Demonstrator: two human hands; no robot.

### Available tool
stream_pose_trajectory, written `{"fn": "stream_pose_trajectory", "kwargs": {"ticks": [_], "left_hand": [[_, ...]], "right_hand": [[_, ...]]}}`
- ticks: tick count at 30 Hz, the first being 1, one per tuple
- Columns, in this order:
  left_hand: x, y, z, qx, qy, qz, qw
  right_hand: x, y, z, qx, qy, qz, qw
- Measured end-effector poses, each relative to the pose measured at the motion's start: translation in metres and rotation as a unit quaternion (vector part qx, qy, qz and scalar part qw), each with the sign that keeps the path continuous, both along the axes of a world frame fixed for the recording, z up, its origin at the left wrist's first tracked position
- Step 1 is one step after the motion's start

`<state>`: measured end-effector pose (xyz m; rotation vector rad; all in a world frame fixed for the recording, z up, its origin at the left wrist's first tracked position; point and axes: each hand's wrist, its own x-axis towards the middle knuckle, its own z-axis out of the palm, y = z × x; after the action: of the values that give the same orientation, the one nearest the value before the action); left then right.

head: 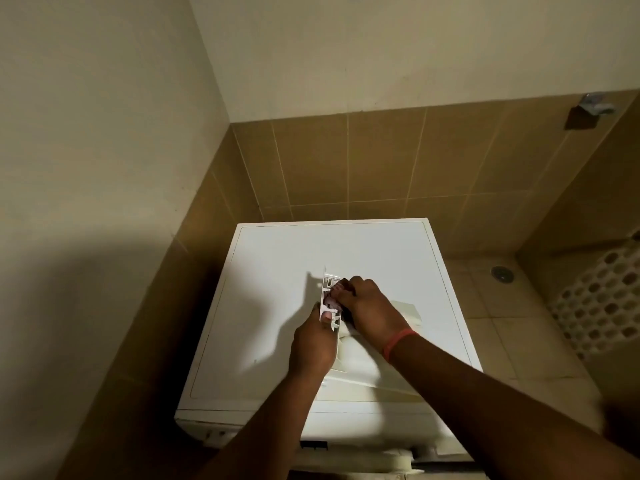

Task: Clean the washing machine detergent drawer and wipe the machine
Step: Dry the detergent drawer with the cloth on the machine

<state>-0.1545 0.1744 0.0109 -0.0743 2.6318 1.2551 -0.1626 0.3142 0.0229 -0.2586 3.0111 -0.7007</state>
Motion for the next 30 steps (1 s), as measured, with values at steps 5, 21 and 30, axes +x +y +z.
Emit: {"fn": "stream_pose_trajectory", "kwargs": {"ticks": [5,21,30], "left_hand": [[-0.003,0.0,-0.006,-0.004,-0.03,0.011,0.999],[0.004,0.003,0.008,-0.008,-0.005,0.006,1.0],[0.007,0.002,0.012,0.001,0.0,0.006,1.0]], "right_hand": [[-0.014,0.01,-0.003,0.024,0.038,0.027,0.999],[-0.016,0.037,-0.002,0.02,-0.086,-0.101,0.991],[-0.028,0.082,0.002,0.095,-0.269,-0.114,0.952]]}}
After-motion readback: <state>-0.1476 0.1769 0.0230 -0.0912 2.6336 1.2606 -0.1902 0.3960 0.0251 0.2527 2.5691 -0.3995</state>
